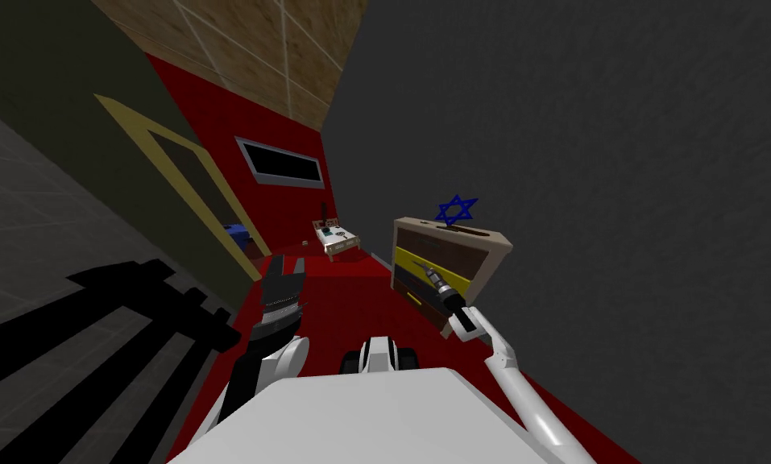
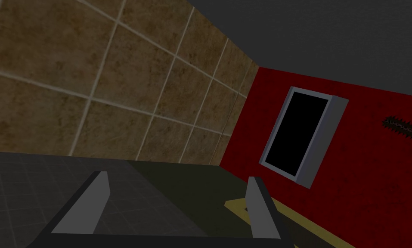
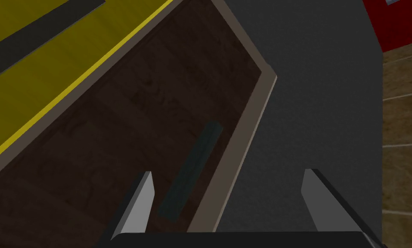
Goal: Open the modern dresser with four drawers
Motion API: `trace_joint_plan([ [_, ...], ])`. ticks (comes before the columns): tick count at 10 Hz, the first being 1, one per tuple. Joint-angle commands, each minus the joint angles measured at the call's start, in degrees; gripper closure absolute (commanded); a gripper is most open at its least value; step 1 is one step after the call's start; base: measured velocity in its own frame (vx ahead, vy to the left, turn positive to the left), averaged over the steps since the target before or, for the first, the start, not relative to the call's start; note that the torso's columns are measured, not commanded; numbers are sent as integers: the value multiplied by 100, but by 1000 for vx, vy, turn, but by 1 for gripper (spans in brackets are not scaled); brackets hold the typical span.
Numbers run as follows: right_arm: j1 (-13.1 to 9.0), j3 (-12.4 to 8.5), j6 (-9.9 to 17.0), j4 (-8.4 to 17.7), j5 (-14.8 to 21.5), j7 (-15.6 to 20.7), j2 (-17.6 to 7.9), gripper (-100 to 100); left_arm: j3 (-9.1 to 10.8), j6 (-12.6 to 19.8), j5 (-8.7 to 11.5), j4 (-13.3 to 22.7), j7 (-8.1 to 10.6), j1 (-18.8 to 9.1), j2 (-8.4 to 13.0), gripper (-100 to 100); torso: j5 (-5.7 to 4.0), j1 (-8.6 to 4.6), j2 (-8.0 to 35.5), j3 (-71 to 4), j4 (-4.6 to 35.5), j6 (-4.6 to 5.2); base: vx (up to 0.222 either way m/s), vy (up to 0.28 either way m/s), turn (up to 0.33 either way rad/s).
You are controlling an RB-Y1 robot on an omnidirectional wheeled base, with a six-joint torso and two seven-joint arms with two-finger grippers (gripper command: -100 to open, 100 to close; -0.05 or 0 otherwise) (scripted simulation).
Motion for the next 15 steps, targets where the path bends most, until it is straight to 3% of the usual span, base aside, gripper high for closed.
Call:
trace_joint_plan([
  [1, -250, 46, 189, 432, 239, 151, -261, -100, 1, 0, 0, 0, 0, 0, 1, 0, -2, -17, 4, 1, 0, 2, 55, 127, 49],
  [4, -391, 65, 285, 820, 382, 242, -443, -100, 1, 0, 0, 0, 0, 0, 1, 0, -3, -13, 6, 3, 1, 0, 37, 98, 31],
  [6, -663, 104, 477, 1244, 662, 432, -802, -100, 1, 0, 0, 0, 0, 0, 1, 0, 1, 2, -1, -1, 0, -1, 59, 154, 65],
  [9, -792, 123, 571, 1709, 798, 531, -1026, -100, 1, 0, 0, 0, 0, 0, 1, 0, -3, -14, 1, 0, 0, -1, 52, 128, 30],
  [11, -1036, 158, 754, 2176, 1058, 733, -1382, -100, 1, 0, 0, 0, 0, 0, 1, 0, -4, -14, 13, 7, 3, 1, 27, 144, 64],
  [12, -1036, 158, 754, 2318, 1058, 733, -1430, -100, 0, 0, 0, 0, 0, -1, 0, 0, 3, 10, 6, 3, 2, -2, 43, 123, 30],
  [13, -1150, 175, 843, 2483, 1183, 836, -1635, -100, 1, 0, 0, 0, 0, 0, 1, 0, 1, -9, 0, -1, -1, 2, 60, 99, 51],
  [15, -1150, 175, 843, 2623, 1183, 836, -1635, -100, 2, 0, 0, 0, 0, 0, 1, 0, -7, -23, 2, 1, -1, 2, 23, 56, 14],
])
